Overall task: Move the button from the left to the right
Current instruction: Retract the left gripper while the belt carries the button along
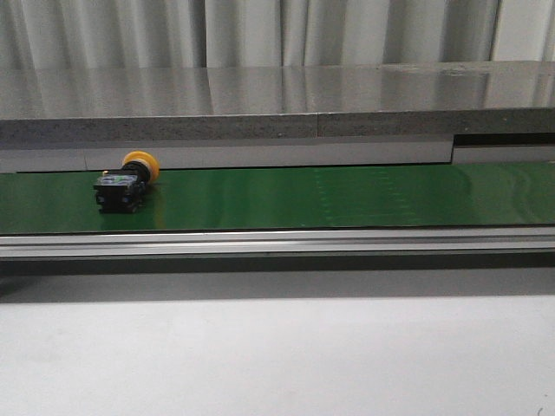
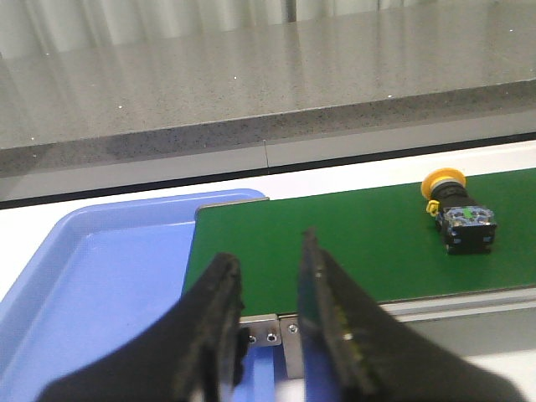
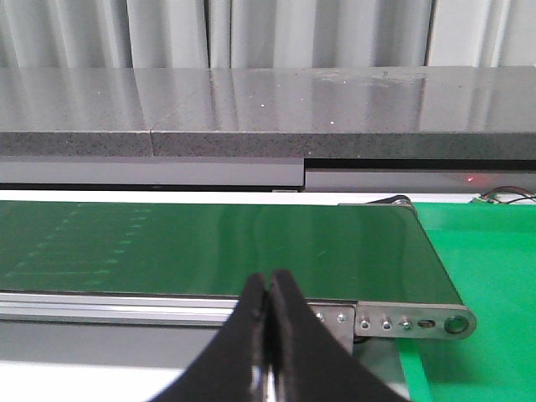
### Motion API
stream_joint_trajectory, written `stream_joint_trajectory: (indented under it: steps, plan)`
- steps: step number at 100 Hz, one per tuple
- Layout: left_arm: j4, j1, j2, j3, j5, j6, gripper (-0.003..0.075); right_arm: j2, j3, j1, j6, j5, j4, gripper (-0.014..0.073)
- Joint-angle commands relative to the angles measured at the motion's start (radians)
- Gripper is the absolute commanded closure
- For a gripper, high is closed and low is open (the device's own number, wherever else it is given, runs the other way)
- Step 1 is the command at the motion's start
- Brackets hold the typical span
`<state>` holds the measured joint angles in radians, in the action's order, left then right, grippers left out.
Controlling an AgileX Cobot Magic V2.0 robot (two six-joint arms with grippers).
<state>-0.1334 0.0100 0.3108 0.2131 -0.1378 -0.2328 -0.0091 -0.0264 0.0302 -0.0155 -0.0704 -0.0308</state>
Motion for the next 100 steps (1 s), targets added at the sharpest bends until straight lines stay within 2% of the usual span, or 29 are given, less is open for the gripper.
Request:
stream_joint_trajectory:
  steps: [1, 6, 66, 83, 100]
  plan:
    - [-0.003, 0.007, 0.006, 0.027, 0.071, 0.001, 0.072, -0.017, 0.017, 0.0, 0.002, 0.084, 0.011, 0.0662]
    - [-0.003, 0.007, 0.006, 0.027, 0.071, 0.001, 0.074, -0.017, 0.017, 0.0, 0.002, 0.084, 0.011, 0.0662]
    - [-0.01, 0.007, 0.006, 0.027, 0.071, 0.001, 0.0739, -0.017, 0.025, 0.0, 0.002, 0.126, 0.011, 0.0662]
    - [-0.01, 0.007, 0.006, 0.027, 0.071, 0.001, 0.0739, 0.006, 0.101, 0.0, 0.002, 0.064, 0.011, 0.0662]
    - [-0.01, 0.007, 0.006, 0.027, 0.073, 0.001, 0.0739, 0.135, 0.242, 0.0, 0.002, -0.053, 0.011, 0.0662]
